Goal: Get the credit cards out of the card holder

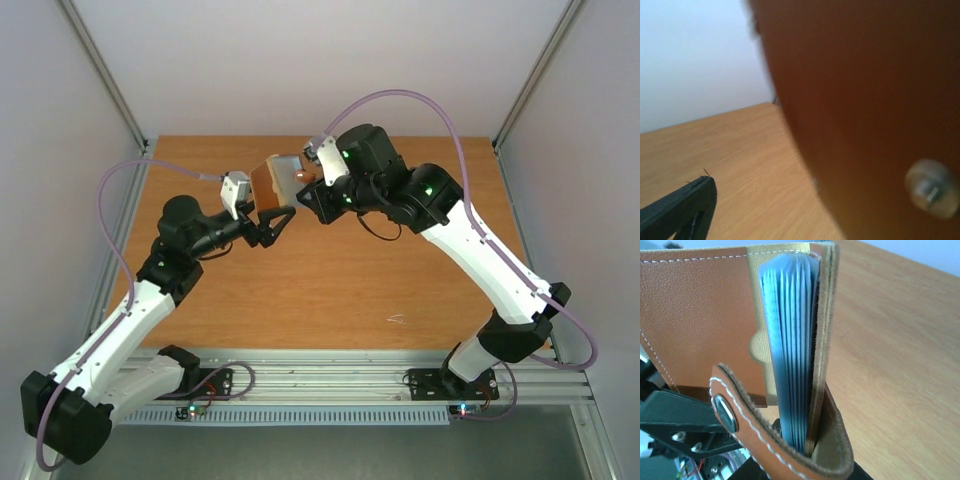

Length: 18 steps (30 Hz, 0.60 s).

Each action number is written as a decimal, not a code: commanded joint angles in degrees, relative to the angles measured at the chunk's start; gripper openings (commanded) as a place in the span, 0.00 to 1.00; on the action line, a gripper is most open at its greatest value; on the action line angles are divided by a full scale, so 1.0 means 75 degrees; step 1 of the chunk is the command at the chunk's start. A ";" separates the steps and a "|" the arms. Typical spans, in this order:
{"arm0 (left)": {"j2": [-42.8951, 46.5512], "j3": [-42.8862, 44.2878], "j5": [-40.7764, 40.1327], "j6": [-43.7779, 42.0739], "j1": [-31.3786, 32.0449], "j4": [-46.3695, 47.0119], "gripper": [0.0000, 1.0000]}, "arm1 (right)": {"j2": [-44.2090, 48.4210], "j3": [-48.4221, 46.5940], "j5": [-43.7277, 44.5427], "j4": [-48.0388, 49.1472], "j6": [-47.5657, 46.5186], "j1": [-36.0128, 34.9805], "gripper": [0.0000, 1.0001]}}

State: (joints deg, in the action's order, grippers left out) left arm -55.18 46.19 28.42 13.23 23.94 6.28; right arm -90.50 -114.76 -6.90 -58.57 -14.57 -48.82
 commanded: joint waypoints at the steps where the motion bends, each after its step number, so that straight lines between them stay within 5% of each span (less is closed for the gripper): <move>1: 0.0150 0.0192 0.1690 0.0924 -0.0087 0.1269 0.94 | 0.0234 0.0150 -0.0882 -0.0065 -0.0626 0.0186 0.01; 5: 0.0109 0.0233 0.0755 0.1520 -0.0273 0.1126 0.92 | 0.0417 0.0363 -0.1420 -0.0002 -0.1073 0.0243 0.01; 11: 0.0083 0.0213 0.1174 0.1652 -0.0462 0.1256 0.30 | 0.0785 0.0830 -0.2458 0.0178 -0.1615 0.0330 0.01; 13: 0.0081 0.0193 0.1397 0.1663 -0.0459 0.1392 0.06 | 0.0906 0.1020 -0.2940 0.0358 -0.1652 0.0454 0.09; 18: 0.0067 0.0209 0.1744 0.1632 -0.0462 0.1589 0.00 | 0.1266 0.1712 -0.3266 0.1077 -0.1281 0.1062 0.38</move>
State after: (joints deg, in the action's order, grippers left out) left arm -54.81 46.28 39.00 25.30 20.88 13.32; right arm -84.29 -104.62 -24.36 -55.07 -24.80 -43.51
